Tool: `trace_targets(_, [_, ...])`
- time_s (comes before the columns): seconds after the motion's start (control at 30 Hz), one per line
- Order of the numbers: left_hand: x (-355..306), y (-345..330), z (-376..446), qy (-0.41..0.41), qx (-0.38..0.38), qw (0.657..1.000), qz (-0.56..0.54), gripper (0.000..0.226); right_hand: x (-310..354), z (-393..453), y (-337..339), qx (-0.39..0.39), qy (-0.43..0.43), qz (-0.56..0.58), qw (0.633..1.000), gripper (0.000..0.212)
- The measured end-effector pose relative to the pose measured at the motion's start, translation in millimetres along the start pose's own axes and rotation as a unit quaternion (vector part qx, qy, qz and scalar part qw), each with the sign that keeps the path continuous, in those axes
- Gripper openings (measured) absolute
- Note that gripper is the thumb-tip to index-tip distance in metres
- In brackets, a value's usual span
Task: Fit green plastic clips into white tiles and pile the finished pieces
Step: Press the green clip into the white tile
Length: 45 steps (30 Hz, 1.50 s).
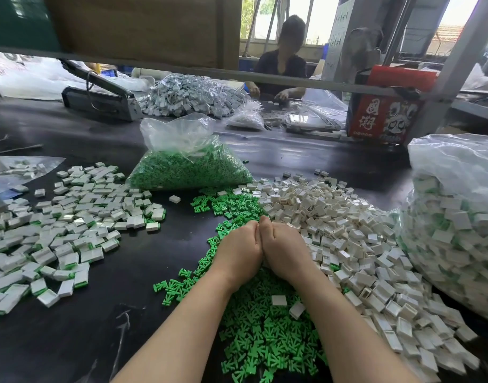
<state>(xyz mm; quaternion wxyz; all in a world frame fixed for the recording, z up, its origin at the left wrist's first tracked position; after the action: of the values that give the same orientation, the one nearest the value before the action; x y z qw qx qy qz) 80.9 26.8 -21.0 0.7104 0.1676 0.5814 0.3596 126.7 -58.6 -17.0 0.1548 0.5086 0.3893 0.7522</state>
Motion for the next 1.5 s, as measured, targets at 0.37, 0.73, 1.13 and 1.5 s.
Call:
trace_targets(0.37, [-2,-3,1,-0.018,0.021,0.999,-0.028,0.031,-3,1,4,-0.008,-0.006,-0.049,0.999,0.059])
trace_targets(0.73, [7,-1,6,-0.028,0.007,0.990,-0.141,0.034,1,-2,11,0.026,-0.020,0.079,0.996,0.055])
trace_targets(1.13, [2,7,3,0.006,-0.020,0.953,-0.303,0.032,-1,1,10,0.062,-0.079,0.268,0.958,0.050])
trace_targets(1.5, [9,0,6,0.021,-0.014,0.931,-0.365,0.029,4,3,18,0.024,-0.007,0.230,0.973,0.034])
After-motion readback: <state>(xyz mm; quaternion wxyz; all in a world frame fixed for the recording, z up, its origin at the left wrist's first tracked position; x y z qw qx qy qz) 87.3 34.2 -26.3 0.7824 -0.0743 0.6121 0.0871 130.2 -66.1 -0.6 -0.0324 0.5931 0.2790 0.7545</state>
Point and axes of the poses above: each hand's wrist, its own z-axis towards the middle knuckle, its own y-axis out of the back of the hand, x = y × z, the point moved 6 cm from there along z, towards the middle knuckle, and after that the axes turned 6 degrees about -y, right-handed, at the moved point
